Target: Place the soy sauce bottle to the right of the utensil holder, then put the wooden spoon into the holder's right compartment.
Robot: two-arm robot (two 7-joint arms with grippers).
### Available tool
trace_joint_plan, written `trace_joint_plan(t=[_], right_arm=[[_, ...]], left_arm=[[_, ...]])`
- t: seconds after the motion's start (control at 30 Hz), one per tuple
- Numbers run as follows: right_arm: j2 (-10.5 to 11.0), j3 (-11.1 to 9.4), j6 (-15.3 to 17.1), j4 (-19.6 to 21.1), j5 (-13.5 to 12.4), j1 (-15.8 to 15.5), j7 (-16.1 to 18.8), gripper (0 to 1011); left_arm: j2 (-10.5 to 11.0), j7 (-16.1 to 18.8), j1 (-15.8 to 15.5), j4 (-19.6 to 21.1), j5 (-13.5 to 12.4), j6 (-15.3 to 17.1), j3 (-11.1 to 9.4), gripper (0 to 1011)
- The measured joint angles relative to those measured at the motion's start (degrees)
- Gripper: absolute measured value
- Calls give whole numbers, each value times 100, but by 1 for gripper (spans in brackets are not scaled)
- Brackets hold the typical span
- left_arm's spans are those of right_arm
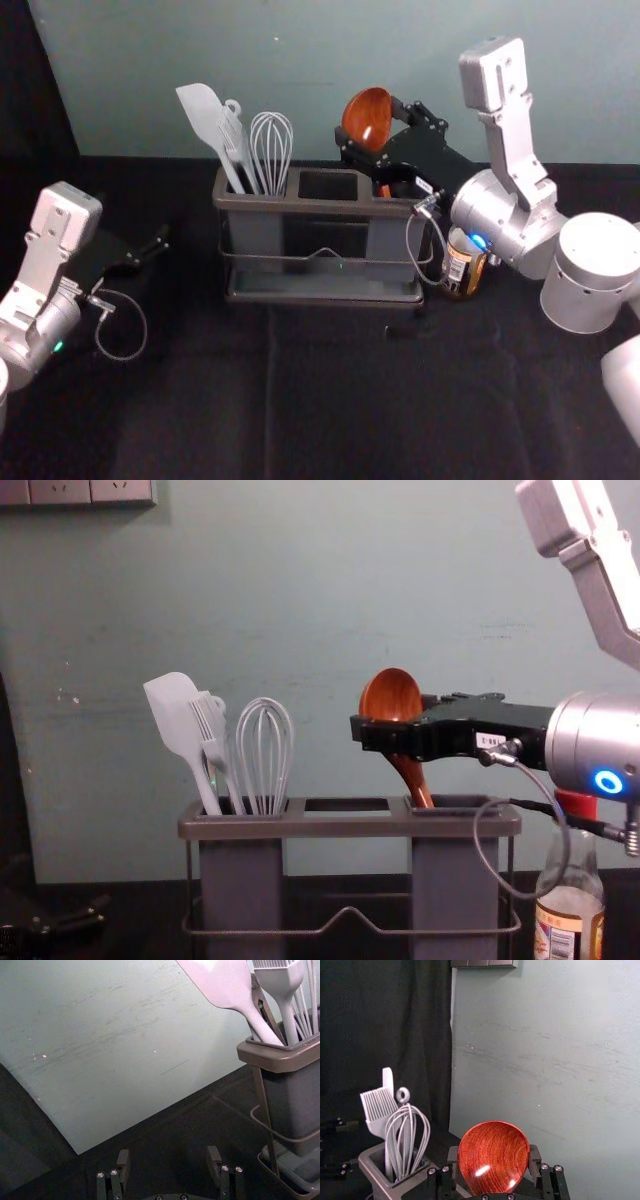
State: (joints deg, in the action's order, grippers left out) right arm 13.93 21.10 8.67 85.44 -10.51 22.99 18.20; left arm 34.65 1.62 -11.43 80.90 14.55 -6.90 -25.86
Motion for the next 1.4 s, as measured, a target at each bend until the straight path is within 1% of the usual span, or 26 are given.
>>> trace_joint_plan(t=[0.57, 0.7, 0.93, 1.4], right_arm=[[74, -30, 0, 183, -7, -222, -15, 837], [85, -28, 55, 249, 30, -254, -55, 837], [84, -18, 97, 308, 89, -298, -93, 838], [80, -14, 97, 295, 89, -288, -92, 838]], left_arm=[[0, 0, 0, 0, 0, 0, 0, 1005], [0, 0, 0, 0, 0, 0, 0, 1005], [0, 0, 0, 0, 0, 0, 0, 1005], [0, 0, 0, 0, 0, 0, 0, 1005]])
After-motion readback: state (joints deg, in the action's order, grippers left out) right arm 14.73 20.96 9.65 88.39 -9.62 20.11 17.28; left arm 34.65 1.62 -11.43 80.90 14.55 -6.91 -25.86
